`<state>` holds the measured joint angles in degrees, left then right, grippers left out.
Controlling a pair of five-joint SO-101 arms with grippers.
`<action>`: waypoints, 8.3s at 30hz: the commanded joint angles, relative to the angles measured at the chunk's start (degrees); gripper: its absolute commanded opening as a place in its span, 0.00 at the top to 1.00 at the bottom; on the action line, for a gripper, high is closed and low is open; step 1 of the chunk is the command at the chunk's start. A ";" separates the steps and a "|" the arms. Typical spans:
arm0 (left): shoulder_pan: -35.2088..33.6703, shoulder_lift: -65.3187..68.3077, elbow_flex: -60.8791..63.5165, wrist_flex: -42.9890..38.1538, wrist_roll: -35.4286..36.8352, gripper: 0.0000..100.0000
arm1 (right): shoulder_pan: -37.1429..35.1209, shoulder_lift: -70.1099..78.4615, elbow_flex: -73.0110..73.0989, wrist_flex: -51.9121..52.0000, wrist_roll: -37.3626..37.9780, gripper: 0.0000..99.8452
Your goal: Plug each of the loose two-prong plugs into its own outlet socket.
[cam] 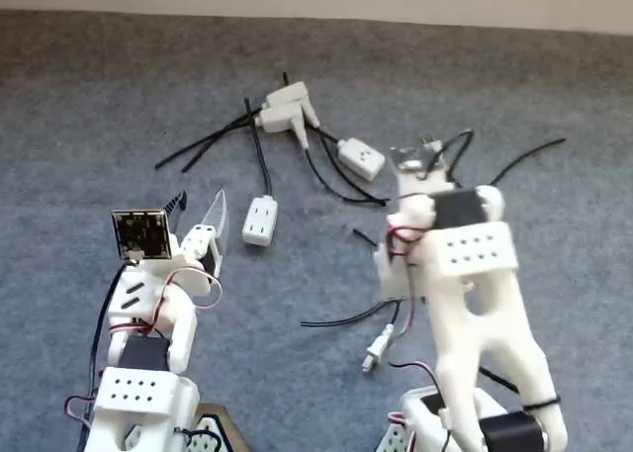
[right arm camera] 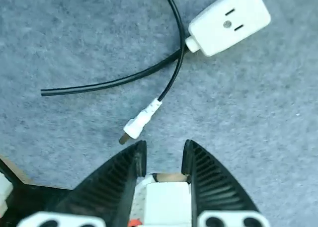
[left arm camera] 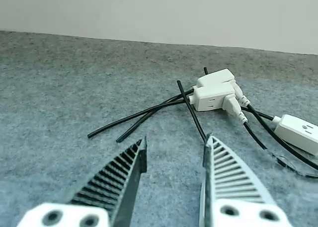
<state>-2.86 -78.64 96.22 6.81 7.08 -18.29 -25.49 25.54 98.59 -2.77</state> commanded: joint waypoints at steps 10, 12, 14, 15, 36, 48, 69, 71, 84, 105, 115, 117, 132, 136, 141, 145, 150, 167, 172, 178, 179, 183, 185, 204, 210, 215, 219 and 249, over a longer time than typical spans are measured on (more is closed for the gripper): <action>2.24 -0.13 0.84 0.18 0.26 0.80 | -3.21 14.11 -2.33 -1.01 -20.66 0.88; 2.24 -0.13 0.84 0.18 0.26 0.80 | -3.47 16.40 -2.33 -1.54 -20.66 0.88; 2.24 -0.13 0.84 0.18 0.26 0.80 | -3.47 18.42 -2.24 -3.03 -20.66 0.88; 2.24 -0.13 0.84 0.18 0.26 0.80 | -3.47 19.47 -2.15 -3.82 -20.66 0.88; 2.33 -0.40 1.10 -0.09 0.26 0.80 | -7.87 21.49 16.13 -24.40 -30.33 0.88; 2.33 -0.40 1.10 -0.09 0.26 0.80 | -11.47 21.93 16.04 -22.02 -35.25 0.87; 4.79 -0.22 1.27 0.09 -3.96 0.80 | -10.42 22.20 20.53 -25.80 -31.21 0.98; 4.79 -0.22 1.27 0.09 -3.96 0.80 | -10.42 22.20 20.53 -25.80 -29.80 0.98; 4.79 -0.22 1.27 0.09 -3.96 0.80 | -9.63 21.49 14.81 -25.27 1.58 0.99; 8.75 -0.22 1.27 0.09 -4.13 0.80 | 2.24 21.41 -27.38 -25.27 33.93 0.99; 10.42 -0.22 1.27 -0.09 -3.96 0.80 | -8.31 12.62 -34.77 -25.80 33.85 0.99; 10.77 -0.57 1.27 -0.09 -3.96 0.80 | -10.59 8.75 -34.77 -25.89 33.85 0.99; 26.33 -0.40 0.75 -12.75 -4.22 0.80 | -14.29 -18.15 -17.36 -42.59 24.53 0.99; 30.64 -0.13 -0.75 -13.54 -4.22 0.80 | -14.37 -29.76 -0.84 -52.70 24.26 0.99; 33.80 -0.04 -4.79 -13.45 -4.22 0.80 | -16.48 -44.88 19.12 -64.92 24.18 0.99; 36.18 -0.04 -7.69 -13.45 -4.22 0.80 | -18.86 -53.85 29.41 -68.62 24.09 0.99; 37.23 -0.04 -11.21 -13.45 -4.22 0.80 | -19.12 -62.81 35.03 -68.70 14.68 0.99; 32.92 -0.04 -12.88 -13.80 -3.96 0.80 | -19.30 -78.20 36.00 -42.42 12.92 0.99; 31.25 -0.04 -13.93 -13.71 -3.87 0.80 | -19.30 -79.60 35.82 -34.51 12.92 0.99; 31.08 -0.04 -13.93 -13.54 -3.87 0.80 | -19.30 -79.52 35.91 -33.54 12.84 0.99; 31.08 -0.04 -13.93 -13.54 -3.87 0.80 | -19.30 -79.52 36.00 -33.54 12.84 0.99; 31.08 -0.13 -13.93 -13.54 -3.87 0.80 | -19.30 -79.52 36.09 -33.54 12.84 0.99; 31.25 -0.13 -13.93 -13.54 -3.87 0.80 | -19.30 -79.43 36.09 -33.54 13.01 0.99; 28.26 -0.48 -5.67 -13.36 -4.13 0.80 | -13.05 -68.26 28.79 -49.01 15.30 0.99; 14.81 -0.22 -0.48 -13.36 -4.13 0.80 | -7.52 -55.69 14.20 -48.92 15.30 0.99; -0.84 -0.66 0.48 -6.51 -3.78 0.80 | -6.20 -44.44 5.32 -42.24 15.38 0.99; -10.59 -0.66 -1.19 1.41 -3.78 0.80 | -6.11 -34.77 -0.75 -35.65 15.38 0.99; -27.91 -0.66 -4.62 20.84 -3.87 0.80 | -22.73 16.57 -8.84 -44.88 50.37 0.99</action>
<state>-30.46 -78.55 93.58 27.56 3.03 -40.26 -9.93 19.91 57.10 45.67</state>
